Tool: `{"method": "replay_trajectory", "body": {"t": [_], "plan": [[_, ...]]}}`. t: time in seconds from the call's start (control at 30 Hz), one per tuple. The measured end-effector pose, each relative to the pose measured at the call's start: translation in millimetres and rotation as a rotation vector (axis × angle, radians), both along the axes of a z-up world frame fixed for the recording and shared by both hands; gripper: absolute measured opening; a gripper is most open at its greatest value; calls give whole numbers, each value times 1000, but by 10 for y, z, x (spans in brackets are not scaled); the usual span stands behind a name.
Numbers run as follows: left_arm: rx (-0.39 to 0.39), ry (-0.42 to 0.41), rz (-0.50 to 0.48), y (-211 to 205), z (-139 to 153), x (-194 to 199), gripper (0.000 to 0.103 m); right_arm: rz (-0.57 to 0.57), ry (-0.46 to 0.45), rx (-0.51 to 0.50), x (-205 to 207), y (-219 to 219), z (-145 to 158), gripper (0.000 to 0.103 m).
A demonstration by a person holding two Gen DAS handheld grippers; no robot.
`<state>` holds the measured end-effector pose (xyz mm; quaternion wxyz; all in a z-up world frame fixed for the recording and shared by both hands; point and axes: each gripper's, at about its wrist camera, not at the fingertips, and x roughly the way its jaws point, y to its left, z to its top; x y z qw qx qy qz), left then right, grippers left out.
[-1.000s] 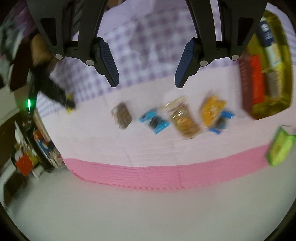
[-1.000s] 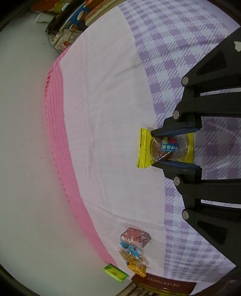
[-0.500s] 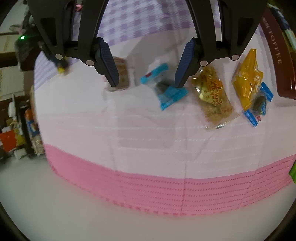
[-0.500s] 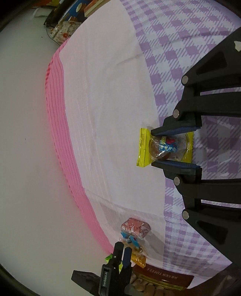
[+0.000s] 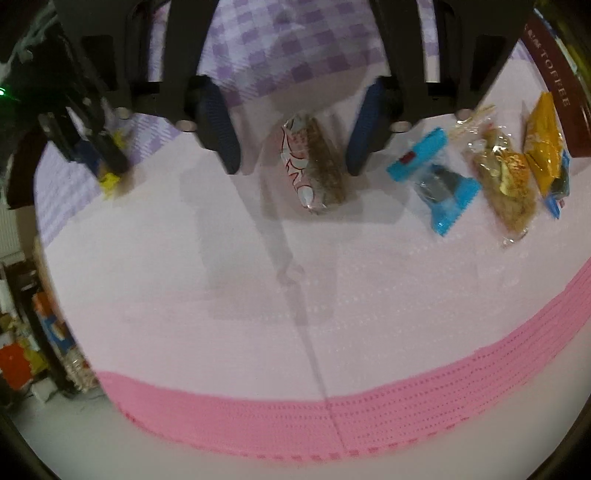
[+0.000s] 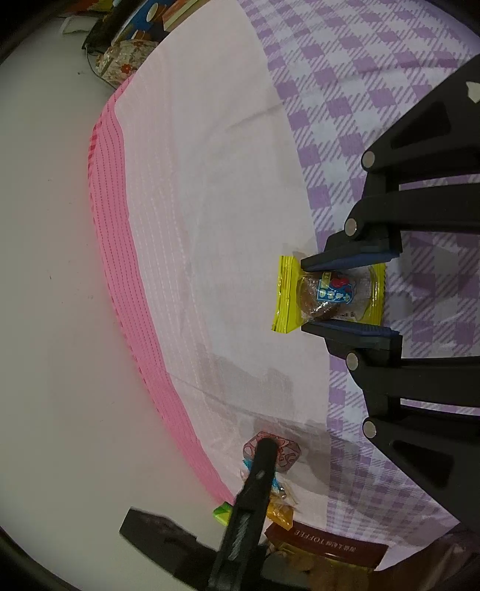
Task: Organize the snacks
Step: 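Grasp the pink-and-white wrapped candy with the left tool while the right tool holds the yellow candy, then carry the pink-and-white candy with the left tool into the gold tin and release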
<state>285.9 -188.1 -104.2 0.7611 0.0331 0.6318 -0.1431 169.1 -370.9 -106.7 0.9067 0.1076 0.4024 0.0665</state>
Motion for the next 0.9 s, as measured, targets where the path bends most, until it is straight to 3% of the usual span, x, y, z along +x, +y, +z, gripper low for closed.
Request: {"method": "replay_trajectory", "body": {"t": [0.07,0.2,0.43,0.63,0.9], "plan": [[21,-50,-6,-58,-25,-56,25,0,0,0,3,-8,-3,25],[9,-86,3,-65,-19,-241,24,-2,0,-11,10,-1,0,25],[-85,-149,38,165,229,-850,25,-6,-3,-47,4,62,-4,25],[-105,-196,77,680,483,-1338,25,-12,-4,-63,3,86,-7,24],[-116,-239,208,1535,696,-1788,25,-19,-5,-96,0,124,-11,23]]}}
